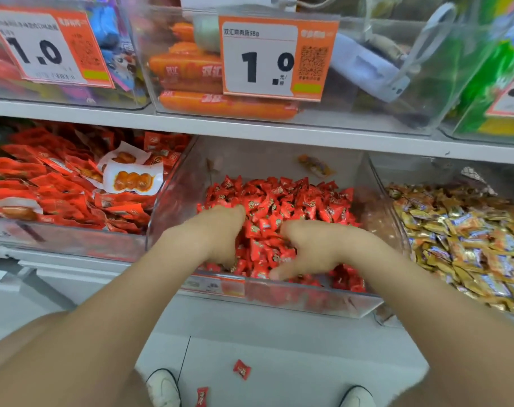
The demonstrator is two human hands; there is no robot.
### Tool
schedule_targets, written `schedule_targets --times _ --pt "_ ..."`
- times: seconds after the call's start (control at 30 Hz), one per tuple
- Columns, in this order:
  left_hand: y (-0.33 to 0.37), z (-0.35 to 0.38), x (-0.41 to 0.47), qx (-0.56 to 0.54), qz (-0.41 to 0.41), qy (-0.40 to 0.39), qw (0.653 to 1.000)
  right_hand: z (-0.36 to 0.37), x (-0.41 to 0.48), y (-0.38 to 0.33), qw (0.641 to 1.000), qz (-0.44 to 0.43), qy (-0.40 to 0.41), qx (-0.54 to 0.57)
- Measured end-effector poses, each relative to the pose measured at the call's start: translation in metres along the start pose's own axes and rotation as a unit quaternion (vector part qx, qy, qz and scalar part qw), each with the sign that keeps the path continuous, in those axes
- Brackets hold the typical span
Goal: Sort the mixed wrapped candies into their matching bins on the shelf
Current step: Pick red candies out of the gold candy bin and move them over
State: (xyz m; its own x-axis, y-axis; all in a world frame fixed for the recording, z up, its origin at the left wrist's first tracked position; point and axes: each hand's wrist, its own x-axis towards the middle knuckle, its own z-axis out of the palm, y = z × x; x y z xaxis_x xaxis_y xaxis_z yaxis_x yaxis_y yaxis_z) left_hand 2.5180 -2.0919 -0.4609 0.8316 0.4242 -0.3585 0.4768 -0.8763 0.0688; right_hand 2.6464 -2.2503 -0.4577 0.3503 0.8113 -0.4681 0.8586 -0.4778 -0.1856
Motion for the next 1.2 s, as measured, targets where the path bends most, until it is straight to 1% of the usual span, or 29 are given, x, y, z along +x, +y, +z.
schedule_targets --times 0.03,0.07,0.13,0.17,0.2,0.23,0.27,0.3,0.33,0.37,0.4,0.43,0.47,0.5,0.57,0.63,0.7,0.73,0.77,0.8,0.83,0.9,0.97,1.0,1.03,1.1,1.13,1.2 --pt "-0.001 -0.001 -0.002 0.017 -0.004 0.06 0.998 -0.004 -0.002 -0.001 0.996 -0.024 0.059 0.065" --pt "-0.002 -0.001 -0.003 0.037 -0.012 0.116 0.992 -0.011 -0.005 -0.001 0.984 -0.042 0.108 0.133" --pt "-0.003 -0.002 -0.006 0.052 -0.025 0.203 0.978 -0.026 -0.011 0.004 0.96 -0.052 0.164 0.221" --pt "-0.002 -0.002 -0.006 0.036 -0.01 0.243 0.969 -0.03 -0.013 0.008 0.956 -0.045 0.182 0.225" --pt "0.001 -0.004 -0.006 -0.001 0.023 0.281 0.959 -0.032 -0.016 0.013 0.956 -0.03 0.201 0.213" --pt "0.004 -0.004 -0.004 -0.057 0.076 0.301 0.949 -0.031 -0.018 0.019 0.959 -0.014 0.219 0.18" --pt "0.008 -0.005 -0.001 -0.12 0.136 0.289 0.94 -0.029 -0.02 0.025 0.962 0.001 0.229 0.146" --pt "0.013 -0.005 0.001 -0.161 0.194 0.248 0.935 -0.026 -0.022 0.029 0.967 0.011 0.226 0.114" --pt "0.02 -0.002 0.003 -0.17 0.241 0.187 0.937 -0.024 -0.025 0.032 0.972 0.012 0.218 0.087" --pt "0.026 0.002 0.005 -0.15 0.28 0.12 0.941 -0.021 -0.026 0.035 0.977 0.008 0.203 0.07" --pt "0.032 0.007 0.009 -0.111 0.293 0.057 0.948 -0.018 -0.025 0.038 0.979 0.001 0.195 0.057" --pt "0.034 0.012 0.013 -0.06 0.28 0.015 0.958 -0.014 -0.024 0.041 0.98 0.001 0.194 0.035" --pt "0.035 0.016 0.015 -0.009 0.249 -0.001 0.969 -0.008 -0.021 0.044 0.981 0.009 0.194 0.003" --pt "0.034 0.017 0.016 0.031 0.216 0.004 0.976 -0.002 -0.017 0.045 0.982 0.021 0.184 -0.03" --pt "0.03 0.01 0.013 0.087 0.153 0.04 0.984 0.012 -0.012 0.04 0.989 0.029 0.129 -0.062" --pt "0.022 0.003 0.013 0.137 0.083 0.048 0.986 0.021 -0.014 0.028 0.996 0.007 0.067 -0.06" --pt "0.017 0.003 0.013 0.169 0.031 0.032 0.985 0.022 -0.021 0.022 0.998 -0.038 0.036 -0.038" --pt "0.016 0.005 0.013 0.182 0.025 0.036 0.982 0.02 -0.027 0.021 0.998 -0.058 0.032 -0.017" --pt "0.017 0.005 0.013 0.192 0.035 0.056 0.979 0.017 -0.034 0.021 0.997 -0.064 0.037 0.002" --pt "0.019 0.005 0.014 0.191 0.062 0.085 0.976 0.014 -0.04 0.022 0.996 -0.067 0.06 0.017" --pt "0.022 0.004 0.015 0.164 0.103 0.119 0.974 0.01 -0.046 0.025 0.992 -0.063 0.1 0.031" --pt "0.027 0.003 0.023 0.038 0.196 0.163 0.966 0.001 -0.06 0.032 0.972 -0.059 0.211 0.085" --pt "0.036 0.008 0.033 -0.063 0.252 0.17 0.951 -0.006 -0.071 0.036 0.941 -0.075 0.307 0.123" --pt "0.042 0.01 0.038 -0.079 0.259 0.152 0.951 -0.009 -0.075 0.038 0.933 -0.077 0.334 0.111" --pt "0.047 0.014 0.042 -0.085 0.254 0.111 0.957 -0.009 -0.078 0.04 0.933 -0.07 0.34 0.095" --pt "0.059 0.02 0.043 -0.052 0.205 -0.013 0.977 -0.007 -0.078 0.047 0.944 -0.045 0.324 0.052" --pt "0.064 0.02 0.043 -0.019 0.189 -0.056 0.98 -0.006 -0.078 0.051 0.948 -0.036 0.313 0.033" --pt "0.071 0.013 0.036 0.026 0.19 -0.078 0.978 -0.006 -0.074 0.059 0.95 -0.03 0.308 0.033"
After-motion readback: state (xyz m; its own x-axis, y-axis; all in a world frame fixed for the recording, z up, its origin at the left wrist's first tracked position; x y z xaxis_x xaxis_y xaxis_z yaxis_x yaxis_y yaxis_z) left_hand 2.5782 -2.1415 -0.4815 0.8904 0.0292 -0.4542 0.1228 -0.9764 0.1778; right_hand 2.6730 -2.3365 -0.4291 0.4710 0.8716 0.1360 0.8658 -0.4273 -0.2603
